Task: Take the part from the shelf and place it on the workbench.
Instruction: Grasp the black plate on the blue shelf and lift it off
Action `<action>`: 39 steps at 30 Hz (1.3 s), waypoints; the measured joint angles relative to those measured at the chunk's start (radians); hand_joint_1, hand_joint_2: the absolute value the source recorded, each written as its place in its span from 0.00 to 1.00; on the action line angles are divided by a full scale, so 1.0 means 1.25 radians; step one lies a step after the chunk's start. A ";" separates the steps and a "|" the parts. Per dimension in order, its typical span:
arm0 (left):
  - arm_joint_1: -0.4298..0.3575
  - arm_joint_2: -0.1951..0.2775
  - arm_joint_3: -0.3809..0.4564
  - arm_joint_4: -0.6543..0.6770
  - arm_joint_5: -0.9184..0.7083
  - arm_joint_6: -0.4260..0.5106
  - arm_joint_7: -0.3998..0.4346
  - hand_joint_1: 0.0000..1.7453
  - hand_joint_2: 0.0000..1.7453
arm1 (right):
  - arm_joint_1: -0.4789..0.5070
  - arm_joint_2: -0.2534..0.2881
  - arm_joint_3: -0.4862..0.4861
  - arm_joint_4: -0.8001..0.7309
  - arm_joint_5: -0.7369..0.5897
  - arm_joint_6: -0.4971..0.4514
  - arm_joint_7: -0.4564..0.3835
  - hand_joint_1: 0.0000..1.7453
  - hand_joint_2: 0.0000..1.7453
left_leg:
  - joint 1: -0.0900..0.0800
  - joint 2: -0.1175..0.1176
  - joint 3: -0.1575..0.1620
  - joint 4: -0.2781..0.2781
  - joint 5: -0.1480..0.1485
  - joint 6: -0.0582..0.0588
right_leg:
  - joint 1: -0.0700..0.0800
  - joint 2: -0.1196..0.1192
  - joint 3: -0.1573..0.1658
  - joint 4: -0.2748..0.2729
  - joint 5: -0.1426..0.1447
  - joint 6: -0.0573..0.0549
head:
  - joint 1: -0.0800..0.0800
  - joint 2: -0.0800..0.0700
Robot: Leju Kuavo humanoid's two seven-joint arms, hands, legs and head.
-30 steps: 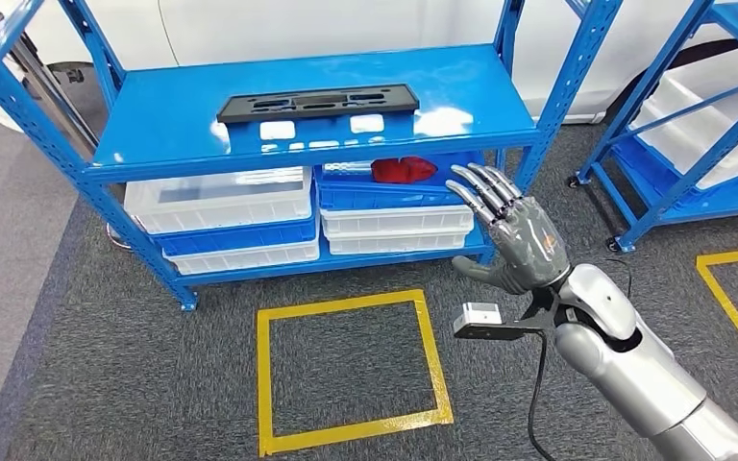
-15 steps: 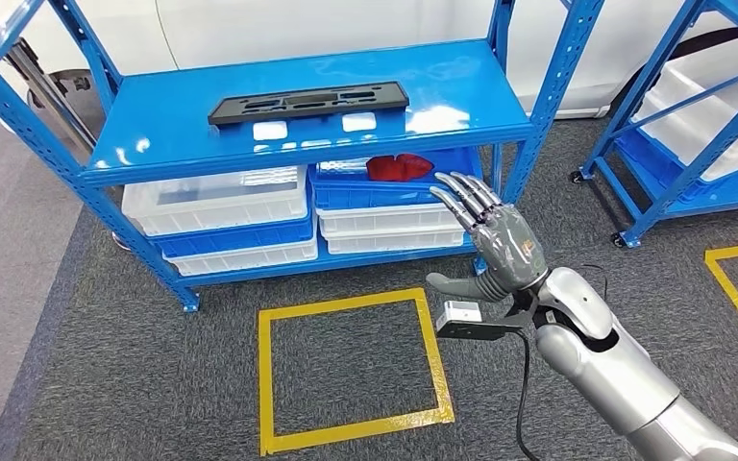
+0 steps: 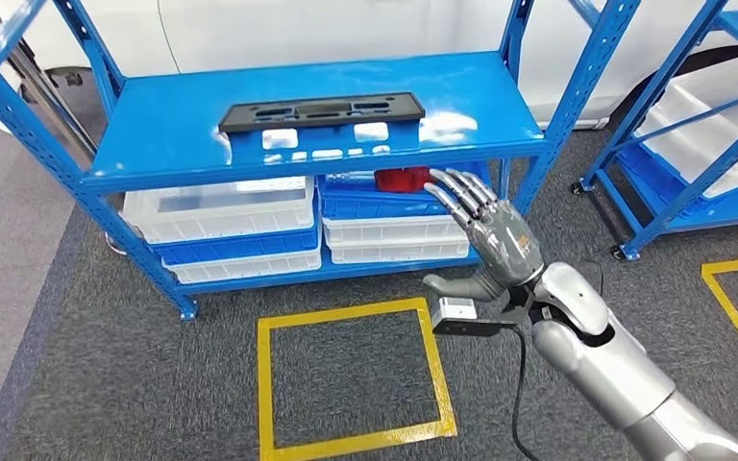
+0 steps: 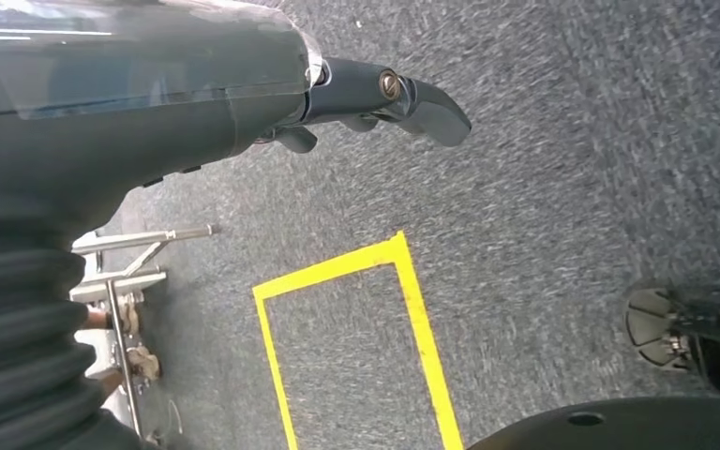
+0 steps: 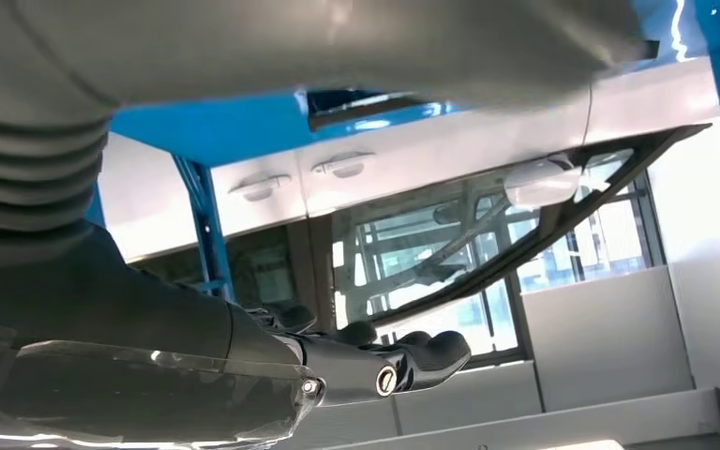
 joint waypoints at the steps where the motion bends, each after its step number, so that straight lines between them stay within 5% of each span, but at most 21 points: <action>1: 0.001 0.000 0.000 0.000 0.000 0.000 0.000 0.00 0.00 | -0.001 0.000 0.000 0.001 0.000 0.000 0.000 0.00 0.00 | -0.001 0.000 0.006 0.000 -0.004 0.002 | 0.001 0.000 -0.033 0.048 -0.019 0.000 | 0.000 0.000; 3: 0.001 -0.001 0.000 0.000 0.000 0.000 0.000 0.00 0.00 | 0.000 0.000 0.000 0.004 0.000 0.001 0.000 0.00 0.00 | -0.002 -0.001 0.019 0.001 -0.017 0.004 | 0.002 0.000 -0.094 0.112 -0.055 0.002 | 0.000 0.000; 4: 0.002 -0.001 0.000 0.000 0.000 0.000 0.000 0.00 0.00 | 0.001 0.000 0.000 0.006 0.000 0.001 0.000 0.00 0.00 | -0.002 -0.002 0.028 0.001 -0.025 0.004 | 0.003 0.000 -0.109 0.110 -0.058 0.003 | 0.000 0.000; 5: 0.003 -0.001 0.000 0.000 0.001 0.000 0.000 0.00 0.00 | 0.000 0.000 0.000 0.007 -0.001 0.002 0.000 0.00 0.00 | -0.002 -0.003 0.040 0.001 -0.035 0.002 | 0.003 0.000 -0.111 0.081 -0.041 0.001 | 0.000 0.000; 9: 0.006 -0.001 0.000 0.000 0.003 -0.003 0.000 0.00 0.00 | -0.003 0.000 0.001 0.015 -0.006 0.009 0.000 0.00 0.00 | -0.005 -0.006 0.079 0.004 -0.078 -0.010 | 0.012 0.002 -0.087 -0.073 0.115 -0.015 | 0.001 0.000; 12: 0.007 0.000 0.000 0.000 0.005 -0.005 0.000 0.00 0.00 | -0.011 -0.001 0.002 0.017 -0.011 0.012 0.000 0.00 0.00 | -0.005 -0.009 0.080 0.013 -0.081 -0.021 | 0.012 0.006 -0.078 -0.087 0.117 -0.029 | 0.001 0.000; 15: 0.003 0.002 0.000 0.000 0.006 -0.005 -0.002 0.00 0.00 | -0.016 -0.001 0.003 0.018 -0.013 0.012 0.000 0.00 0.00 | -0.003 -0.009 0.017 0.118 -0.078 -0.037 | 0.002 0.006 -0.050 -0.098 0.102 -0.036 | 0.000 0.000; 17: -0.002 0.002 0.000 0.000 0.008 -0.005 -0.004 0.00 0.00 | -0.017 -0.001 0.004 0.018 -0.015 0.013 -0.001 0.00 0.00 | 0.003 -0.008 -0.061 0.213 -0.113 -0.050 | 0.001 0.005 -0.032 -0.100 0.088 -0.037 | 0.000 0.000; 19: -0.006 0.003 0.000 0.000 0.010 -0.004 -0.005 0.00 0.00 | -0.017 -0.001 0.005 0.019 -0.018 0.013 0.000 0.00 0.00 | 0.007 -0.007 -0.110 0.239 -0.131 -0.057 | -0.001 0.006 -0.012 -0.100 0.074 -0.037 | 0.000 0.000; 20: -0.007 0.003 0.000 0.000 0.010 -0.004 -0.005 0.00 0.00 | -0.017 -0.001 0.006 0.019 -0.019 0.013 0.000 0.00 0.00 | 0.008 -0.007 -0.116 0.218 -0.114 -0.058 | -0.001 0.006 -0.002 -0.100 0.067 -0.036 | 0.000 0.000; 23: -0.005 0.003 0.000 0.000 0.010 -0.004 -0.004 0.00 0.00 | -0.018 -0.001 0.007 0.019 -0.021 0.013 0.000 0.00 0.00 | 0.007 -0.006 -0.087 0.067 0.012 -0.050 | -0.001 0.010 0.026 -0.100 0.048 -0.029 | 0.000 0.000; 25: -0.004 0.004 0.000 0.000 0.010 -0.004 -0.004 0.00 0.00 | -0.021 -0.001 0.008 0.020 -0.022 0.013 0.000 0.00 0.00 | 0.004 -0.006 -0.076 0.019 0.050 -0.036 | 0.001 0.014 0.031 -0.101 0.040 -0.021 | 0.000 0.000; 30: -0.005 0.003 0.000 0.000 0.011 -0.005 -0.004 0.00 0.00 | -0.026 -0.001 0.014 0.021 -0.024 0.013 0.001 0.00 0.00 | 0.006 -0.006 -0.070 0.006 0.062 -0.013 | 0.001 0.012 0.026 -0.086 0.018 -0.004 | 0.000 0.000; 33: -0.005 0.002 0.000 0.000 0.010 -0.005 -0.003 0.00 0.00 | -0.029 -0.001 0.015 0.024 -0.026 0.014 0.002 0.00 0.00 | 0.005 -0.003 -0.065 0.000 0.059 -0.002 | 0.003 0.003 -0.041 0.049 -0.052 -0.003 | 0.000 0.000; 35: -0.005 0.002 0.000 0.000 0.010 -0.006 -0.002 0.00 0.00 | -0.029 -0.001 0.018 0.027 -0.026 0.016 0.004 0.00 0.00 | 0.004 -0.003 -0.065 0.001 0.057 0.000 | 0.004 0.003 -0.086 0.126 -0.075 -0.003 | 0.000 0.000; 37: -0.005 0.002 0.000 0.000 0.009 -0.008 -0.002 0.00 0.00 | -0.036 -0.001 0.020 0.032 -0.028 0.023 0.006 0.00 0.00 | 0.003 -0.003 -0.064 0.004 0.054 0.000 | 0.004 0.002 -0.086 0.110 -0.048 -0.005 | 0.000 0.000; 39: -0.005 0.002 0.000 0.000 0.009 -0.010 -0.001 0.00 0.00 | -0.055 -0.001 0.020 0.037 -0.035 0.036 0.007 0.00 0.00 | 0.003 -0.004 -0.063 0.010 0.049 -0.003 | 0.006 0.002 -0.047 0.015 0.012 -0.010 | 0.000 0.000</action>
